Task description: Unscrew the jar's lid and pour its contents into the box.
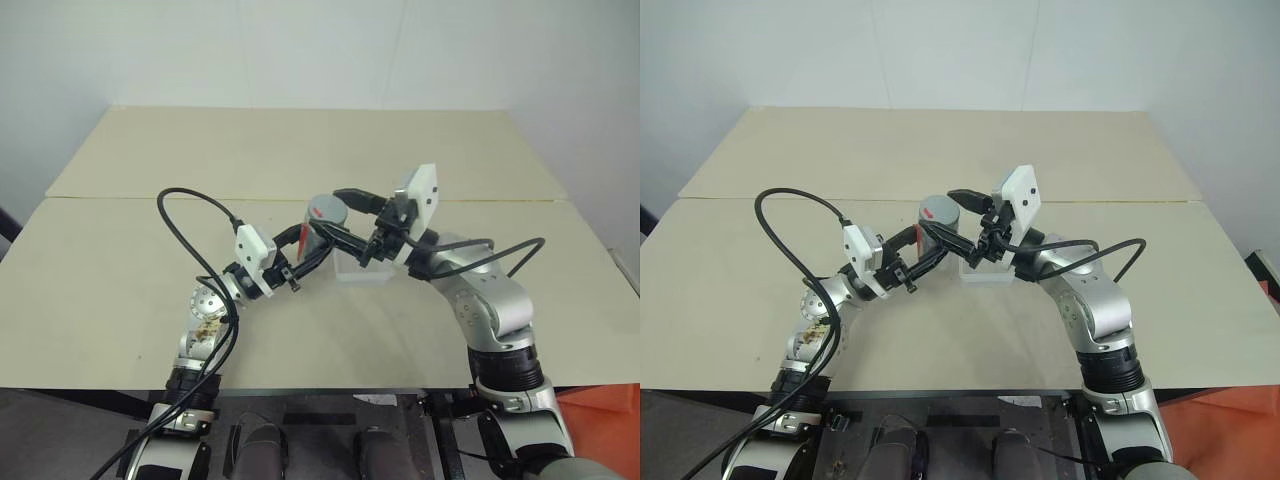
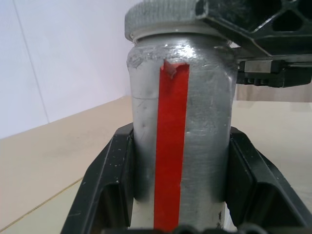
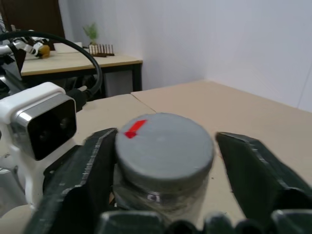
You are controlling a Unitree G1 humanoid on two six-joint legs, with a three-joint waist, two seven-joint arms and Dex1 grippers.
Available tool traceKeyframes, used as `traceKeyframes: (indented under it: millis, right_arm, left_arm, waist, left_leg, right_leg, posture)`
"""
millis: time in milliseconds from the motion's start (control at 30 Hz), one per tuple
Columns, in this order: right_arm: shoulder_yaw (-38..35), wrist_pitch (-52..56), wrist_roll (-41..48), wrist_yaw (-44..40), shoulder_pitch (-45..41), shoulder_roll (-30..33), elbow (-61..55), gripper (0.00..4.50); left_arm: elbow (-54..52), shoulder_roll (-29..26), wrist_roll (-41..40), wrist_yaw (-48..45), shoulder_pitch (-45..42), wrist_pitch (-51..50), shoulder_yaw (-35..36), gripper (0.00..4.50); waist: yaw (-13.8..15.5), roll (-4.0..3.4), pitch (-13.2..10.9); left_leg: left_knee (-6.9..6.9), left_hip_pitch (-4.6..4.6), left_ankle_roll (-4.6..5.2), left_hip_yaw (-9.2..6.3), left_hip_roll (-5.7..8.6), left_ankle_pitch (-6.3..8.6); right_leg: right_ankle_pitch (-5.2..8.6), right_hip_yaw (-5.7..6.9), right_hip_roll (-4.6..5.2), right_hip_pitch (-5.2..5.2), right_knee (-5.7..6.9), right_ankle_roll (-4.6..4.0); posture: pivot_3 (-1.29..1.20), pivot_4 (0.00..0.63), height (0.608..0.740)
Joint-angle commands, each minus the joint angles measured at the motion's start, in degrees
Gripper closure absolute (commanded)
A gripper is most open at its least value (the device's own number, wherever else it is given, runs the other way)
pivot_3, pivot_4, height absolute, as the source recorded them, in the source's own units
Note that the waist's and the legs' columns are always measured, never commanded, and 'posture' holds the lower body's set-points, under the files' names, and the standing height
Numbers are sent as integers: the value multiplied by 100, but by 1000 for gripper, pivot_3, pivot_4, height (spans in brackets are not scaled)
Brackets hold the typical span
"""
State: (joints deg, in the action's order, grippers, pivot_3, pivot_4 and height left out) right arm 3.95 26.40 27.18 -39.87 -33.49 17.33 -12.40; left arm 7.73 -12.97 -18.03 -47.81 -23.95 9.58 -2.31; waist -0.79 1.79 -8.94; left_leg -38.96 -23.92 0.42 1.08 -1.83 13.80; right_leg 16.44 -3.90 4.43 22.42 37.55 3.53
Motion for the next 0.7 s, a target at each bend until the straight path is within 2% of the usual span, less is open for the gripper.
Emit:
traceKeyframes:
  millis: [33, 267, 500, 700]
  right_arm:
    - [-92, -193, -34, 76, -104, -15, -191, 1722]
    - [-133, -192, 9, 99, -109, -82, -203, 1722]
    - [-612, 538, 1095, 158, -282, -275, -358, 1722]
    - [-870, 898, 1541, 393, -412, -398, -316, 1722]
  left_arm:
    - [-73, 13, -41, -6, -88, 62, -3, 2407]
    - [-44, -8, -28, -22, -102, 56, -11, 2407]
    - [22, -22, 13, -48, -88, 137, -27, 2407]
    - [31, -32, 29, -43, -64, 188, -48, 2407]
  waist:
    - [0, 0, 0]
    - [-1, 0, 0]
    - [0, 0, 0]
    - [-9, -1, 0]
  left_leg:
    - [0, 0, 0, 0, 0, 0]
    - [0, 0, 0, 0, 0, 0]
    - [0, 0, 0, 0, 0, 0]
    - [0, 0, 0, -1, 0, 0]
  right_leg:
    - [0, 0, 0, 0, 0, 0]
    - [0, 0, 0, 0, 0, 0]
    - [0, 0, 0, 0, 0, 0]
    - [0, 0, 1, 0, 1, 0]
  posture:
    - [0, 150, 740]
    - [0, 150, 740]
    - [0, 150, 740]
    - [0, 150, 740]
